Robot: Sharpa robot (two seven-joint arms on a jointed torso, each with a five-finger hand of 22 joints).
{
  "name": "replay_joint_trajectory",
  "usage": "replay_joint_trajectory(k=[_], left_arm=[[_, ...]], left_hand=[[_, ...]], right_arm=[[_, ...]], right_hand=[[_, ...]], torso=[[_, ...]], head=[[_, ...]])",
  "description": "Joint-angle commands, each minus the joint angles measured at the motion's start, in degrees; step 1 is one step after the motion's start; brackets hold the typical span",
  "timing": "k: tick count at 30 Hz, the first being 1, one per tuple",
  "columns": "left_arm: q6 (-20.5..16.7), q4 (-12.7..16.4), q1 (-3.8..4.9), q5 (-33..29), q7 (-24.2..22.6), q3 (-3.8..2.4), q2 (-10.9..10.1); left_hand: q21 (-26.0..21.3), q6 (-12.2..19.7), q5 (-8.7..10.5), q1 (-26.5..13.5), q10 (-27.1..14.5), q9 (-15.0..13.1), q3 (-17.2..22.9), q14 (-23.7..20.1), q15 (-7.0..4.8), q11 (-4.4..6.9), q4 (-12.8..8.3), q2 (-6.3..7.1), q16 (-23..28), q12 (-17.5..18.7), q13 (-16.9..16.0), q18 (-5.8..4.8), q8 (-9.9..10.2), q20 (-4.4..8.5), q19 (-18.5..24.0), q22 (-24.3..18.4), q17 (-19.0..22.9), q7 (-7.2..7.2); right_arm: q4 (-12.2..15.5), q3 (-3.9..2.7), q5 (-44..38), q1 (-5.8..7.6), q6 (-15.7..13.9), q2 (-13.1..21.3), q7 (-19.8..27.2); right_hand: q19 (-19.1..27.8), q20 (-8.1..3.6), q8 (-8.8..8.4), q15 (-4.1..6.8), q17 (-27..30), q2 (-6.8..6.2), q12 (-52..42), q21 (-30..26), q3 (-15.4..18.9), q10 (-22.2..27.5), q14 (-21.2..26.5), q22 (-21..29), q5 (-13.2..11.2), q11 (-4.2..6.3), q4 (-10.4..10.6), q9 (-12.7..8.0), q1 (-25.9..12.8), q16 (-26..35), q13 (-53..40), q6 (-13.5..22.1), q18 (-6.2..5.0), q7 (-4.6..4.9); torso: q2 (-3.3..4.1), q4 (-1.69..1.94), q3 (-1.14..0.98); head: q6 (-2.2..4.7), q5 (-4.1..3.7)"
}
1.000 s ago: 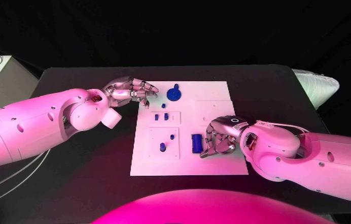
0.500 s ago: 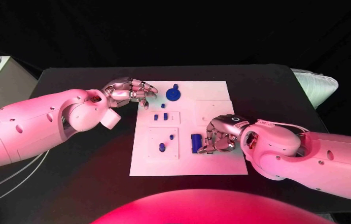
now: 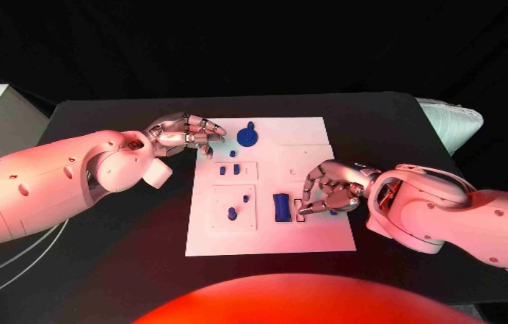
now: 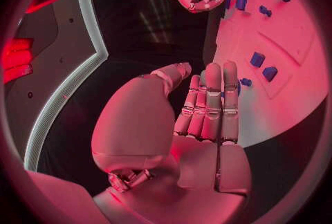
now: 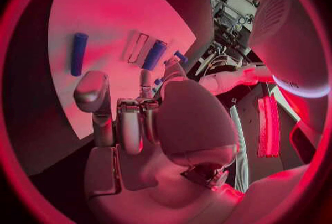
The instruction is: Assemble the parts on the task board
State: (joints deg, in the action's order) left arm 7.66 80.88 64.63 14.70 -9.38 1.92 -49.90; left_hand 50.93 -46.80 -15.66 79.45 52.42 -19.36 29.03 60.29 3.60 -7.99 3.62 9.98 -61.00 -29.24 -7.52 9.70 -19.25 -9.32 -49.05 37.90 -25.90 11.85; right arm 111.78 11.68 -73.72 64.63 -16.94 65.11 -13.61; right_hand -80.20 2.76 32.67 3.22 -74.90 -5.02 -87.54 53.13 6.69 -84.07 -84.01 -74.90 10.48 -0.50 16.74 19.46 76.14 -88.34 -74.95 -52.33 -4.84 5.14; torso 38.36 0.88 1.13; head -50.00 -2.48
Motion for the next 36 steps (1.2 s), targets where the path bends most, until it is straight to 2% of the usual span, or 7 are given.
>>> replay_joint_trajectory(k=[1,6,8,12,17,24,36], left_arm=[[0.14,0.08,-0.02,-0.10,-1.52,0.00,0.19],[-0.87,0.06,-0.02,-0.41,-2.15,0.01,0.38],[-1.07,0.09,-0.02,-0.49,-2.29,0.01,0.42],[-1.35,0.50,-0.16,-0.50,-2.84,0.00,0.32],[-2.17,0.79,-0.32,-0.72,-3.40,-0.01,-0.02],[-2.94,1.04,-0.39,-0.99,-3.82,-0.01,-0.44],[-2.92,1.10,-0.41,-1.07,-3.82,-0.01,-0.80]], left_hand=[[0.14,0.17,-0.21,0.17,-0.37,0.06,-0.06,-0.26,-0.05,0.07,0.00,-0.01,0.18,-0.20,0.07,0.80,-0.22,0.21,-0.32,0.07,0.06,0.13],[0.17,0.34,-0.21,0.06,-0.30,0.12,-0.09,-0.23,-0.03,0.07,0.07,0.01,0.17,-0.24,0.07,0.79,-0.15,0.20,-0.30,0.10,0.06,0.15],[0.19,0.45,-0.22,0.08,-0.28,0.15,-0.07,-0.21,-0.04,0.07,0.06,-0.01,0.17,-0.26,0.07,0.80,-0.11,0.21,-0.30,0.12,0.06,0.15],[0.20,0.50,-0.23,0.04,-0.27,0.17,-0.06,-0.18,-0.04,0.06,0.10,-0.05,0.16,-0.26,0.08,0.80,-0.10,0.21,-0.30,0.13,0.06,0.18],[0.23,0.66,-0.23,-0.02,-0.28,0.22,-0.03,-0.13,-0.02,0.04,0.16,-0.10,0.14,-0.26,0.09,0.80,-0.04,0.21,-0.30,0.16,0.05,0.22],[0.26,0.87,-0.22,-0.07,-0.31,0.29,-0.03,-0.10,-0.01,0.02,0.18,-0.06,0.12,-0.24,0.11,0.79,0.05,0.20,-0.29,0.18,0.05,0.24],[0.29,0.97,-0.22,-0.08,-0.31,0.32,-0.01,-0.07,0.00,0.02,0.19,-0.08,0.10,-0.24,0.13,0.79,0.07,0.20,-0.29,0.20,0.05,0.24]], right_arm=[[-0.20,0.01,11.13,0.51,-3.69,2.21,7.06],[-0.91,0.05,10.41,0.94,-3.85,6.15,6.06],[-0.92,0.08,9.31,0.98,-4.46,7.11,5.14],[-0.69,0.11,5.86,0.87,-6.14,8.12,2.59],[-0.17,0.15,1.54,0.71,-3.95,8.97,-2.56],[-0.28,0.18,-5.21,-1.57,-4.27,8.21,-8.75],[-0.93,0.27,-12.61,-4.39,-7.47,5.79,-16.04]], right_hand=[[0.01,0.61,-3.02,-0.73,-12.30,0.48,0.08,-0.86,-1.38,-4.80,-5.29,0.21,-0.57,-0.92,-0.75,-1.08,3.76,-0.12,-13.86,1.78,-1.23,0.86],[0.20,0.94,-4.73,-1.01,-11.88,-0.22,0.71,-1.94,-1.93,-4.50,-5.16,0.57,0.04,-1.19,-0.48,-1.68,5.12,0.13,-13.56,1.04,-1.39,1.14],[0.29,1.10,-5.56,-1.12,-11.54,-1.09,1.11,-2.62,-1.28,-4.31,-5.06,0.79,-0.16,-1.28,-0.03,-1.84,3.19,0.33,-13.36,0.43,-1.50,1.18],[0.32,1.06,-5.66,-0.91,-11.14,-1.39,1.63,-3.21,-1.37,-4.07,-4.95,0.98,0.30,-0.95,-0.01,-1.63,1.89,0.59,-13.09,-1.34,-1.62,0.74],[0.30,0.73,-5.74,-0.48,-10.79,-2.51,3.85,-3.94,-0.27,-3.06,-4.86,1.18,0.80,-0.42,0.10,-1.23,-2.29,0.84,-11.97,-3.15,-1.71,0.14],[-1.74,0.43,-6.12,-0.20,-14.76,-1.76,0.77,2.43,0.72,-4.50,-5.91,-1.55,2.97,-0.13,-0.10,-0.86,-1.47,-1.47,-13.45,-3.85,-0.68,-0.17],[-2.41,0.40,-6.99,-0.29,-15.10,-1.88,-1.29,4.37,1.15,-5.41,-5.99,-2.59,3.70,-0.25,-0.12,-0.86,-0.13,-1.66,-14.47,-3.69,-0.37,0.00]], torso=[[0.00,0.04,0.07],[-0.13,-0.12,0.08],[-0.21,-0.20,0.08],[-0.28,-0.37,0.06],[-0.28,-0.19,0.08],[-0.19,-0.19,0.14],[-0.20,-0.24,0.13]], head=[[0.00,-0.43],[0.00,-0.31],[0.00,-0.35],[0.00,-0.68],[0.00,-1.07],[0.00,-1.67],[0.00,-2.00]])
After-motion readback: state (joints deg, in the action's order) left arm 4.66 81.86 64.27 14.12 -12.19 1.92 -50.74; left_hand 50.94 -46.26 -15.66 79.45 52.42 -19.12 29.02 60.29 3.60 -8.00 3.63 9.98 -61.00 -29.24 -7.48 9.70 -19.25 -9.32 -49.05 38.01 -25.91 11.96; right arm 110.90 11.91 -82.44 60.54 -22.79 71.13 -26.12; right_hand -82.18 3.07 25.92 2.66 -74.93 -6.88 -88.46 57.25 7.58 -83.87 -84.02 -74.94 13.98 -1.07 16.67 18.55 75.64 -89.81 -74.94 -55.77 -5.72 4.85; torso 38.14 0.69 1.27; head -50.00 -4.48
